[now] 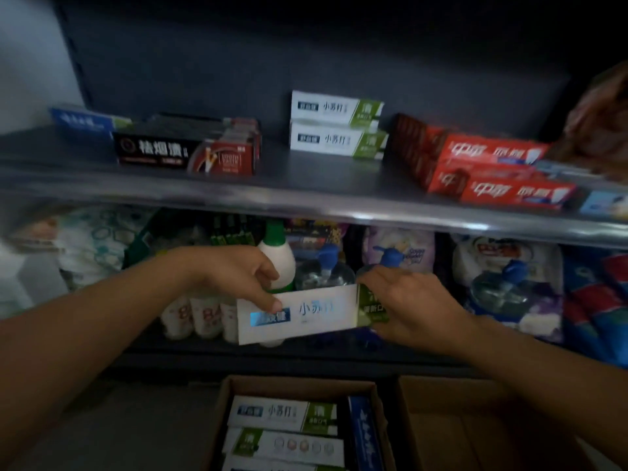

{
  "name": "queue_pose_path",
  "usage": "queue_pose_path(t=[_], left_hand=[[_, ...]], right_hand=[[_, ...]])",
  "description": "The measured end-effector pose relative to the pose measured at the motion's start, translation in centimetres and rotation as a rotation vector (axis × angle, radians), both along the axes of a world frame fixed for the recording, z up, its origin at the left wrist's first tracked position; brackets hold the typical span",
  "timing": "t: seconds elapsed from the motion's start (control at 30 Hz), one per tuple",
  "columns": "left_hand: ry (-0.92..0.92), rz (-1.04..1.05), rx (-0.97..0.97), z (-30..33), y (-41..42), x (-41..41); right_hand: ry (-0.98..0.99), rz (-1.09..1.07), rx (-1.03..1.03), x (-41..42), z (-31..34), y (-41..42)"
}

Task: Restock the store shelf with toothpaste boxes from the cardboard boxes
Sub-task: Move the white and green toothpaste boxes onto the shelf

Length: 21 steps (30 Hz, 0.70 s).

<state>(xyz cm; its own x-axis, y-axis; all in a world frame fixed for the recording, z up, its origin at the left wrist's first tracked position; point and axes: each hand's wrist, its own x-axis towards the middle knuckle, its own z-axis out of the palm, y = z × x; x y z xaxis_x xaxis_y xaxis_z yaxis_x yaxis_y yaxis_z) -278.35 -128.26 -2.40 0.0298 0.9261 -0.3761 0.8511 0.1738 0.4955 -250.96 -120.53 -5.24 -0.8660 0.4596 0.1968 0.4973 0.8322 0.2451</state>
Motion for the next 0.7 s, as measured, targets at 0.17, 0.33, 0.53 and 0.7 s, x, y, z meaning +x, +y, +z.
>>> queue_pose_path(t=[0.17, 0.33, 0.53, 0.7], left_hand=[[-0.109, 0.014, -0.043, 6.2, -0.6, -0.2], [-0.223, 0.115, 0.105, 11.5, 0.3, 0.7], [-0.196, 0.143, 0.275, 15.3, 3.7, 1.1], [-0.17, 0.193, 0.408, 15.6, 7.5, 0.9]], right_hand=[[0.112, 0.037, 0.15, 1.0, 6.5, 0.5], [0.171, 0.001, 0.225, 1.1, 10.7, 2.9], [0.239, -0.117, 0.093, 0.0, 15.5, 6.7], [0.315, -0.215, -0.13, -1.4, 17.6, 11.1]])
